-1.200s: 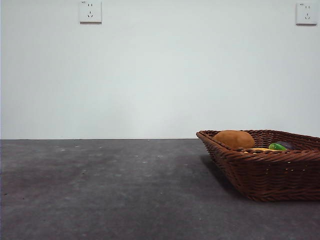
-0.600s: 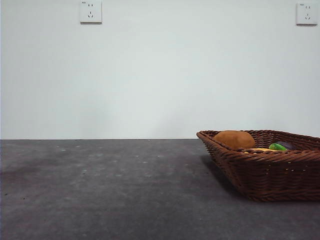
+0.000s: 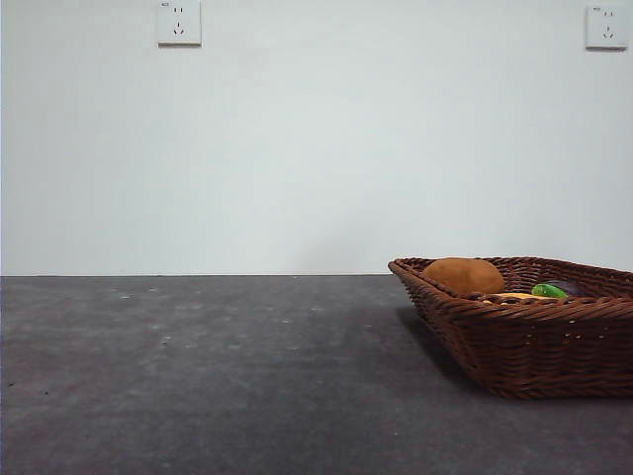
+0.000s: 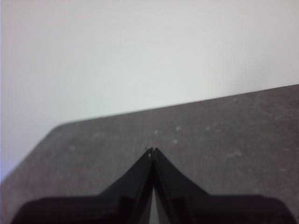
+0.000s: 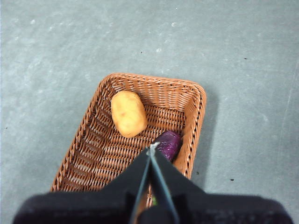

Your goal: Help me put the vegetables on the table into the basket

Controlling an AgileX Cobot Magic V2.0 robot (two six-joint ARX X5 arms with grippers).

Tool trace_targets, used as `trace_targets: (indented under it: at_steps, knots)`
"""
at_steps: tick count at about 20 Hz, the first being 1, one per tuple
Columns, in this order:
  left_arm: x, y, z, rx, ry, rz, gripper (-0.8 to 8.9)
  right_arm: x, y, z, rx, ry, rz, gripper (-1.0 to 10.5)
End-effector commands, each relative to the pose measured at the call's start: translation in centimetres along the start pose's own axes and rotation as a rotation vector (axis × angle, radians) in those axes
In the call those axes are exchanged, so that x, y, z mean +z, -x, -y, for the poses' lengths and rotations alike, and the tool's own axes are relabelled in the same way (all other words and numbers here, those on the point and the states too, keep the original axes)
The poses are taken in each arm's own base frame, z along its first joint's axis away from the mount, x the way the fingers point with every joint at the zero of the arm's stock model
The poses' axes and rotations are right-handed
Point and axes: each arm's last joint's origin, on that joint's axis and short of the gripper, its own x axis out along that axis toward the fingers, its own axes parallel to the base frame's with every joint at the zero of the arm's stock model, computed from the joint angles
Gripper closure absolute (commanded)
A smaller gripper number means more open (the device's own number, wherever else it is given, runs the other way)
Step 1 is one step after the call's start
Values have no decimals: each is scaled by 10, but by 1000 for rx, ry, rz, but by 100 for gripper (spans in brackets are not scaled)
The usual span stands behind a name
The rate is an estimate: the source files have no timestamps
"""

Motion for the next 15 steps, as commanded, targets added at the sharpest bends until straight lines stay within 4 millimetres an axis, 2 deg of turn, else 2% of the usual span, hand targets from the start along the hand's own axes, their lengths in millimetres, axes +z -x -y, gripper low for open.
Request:
trace_targets:
  at_steps: [1,7,15]
  knots:
    - [-18,-1,1,15,67,-21,817,1,-1,0,0,9,4,946]
    - [-51,0,4,20,117,-120,817,1,-1,0,0,9,4,946]
    - [-56,1,4,7,119,-179,817,1,-1,0,-1,10,5,946]
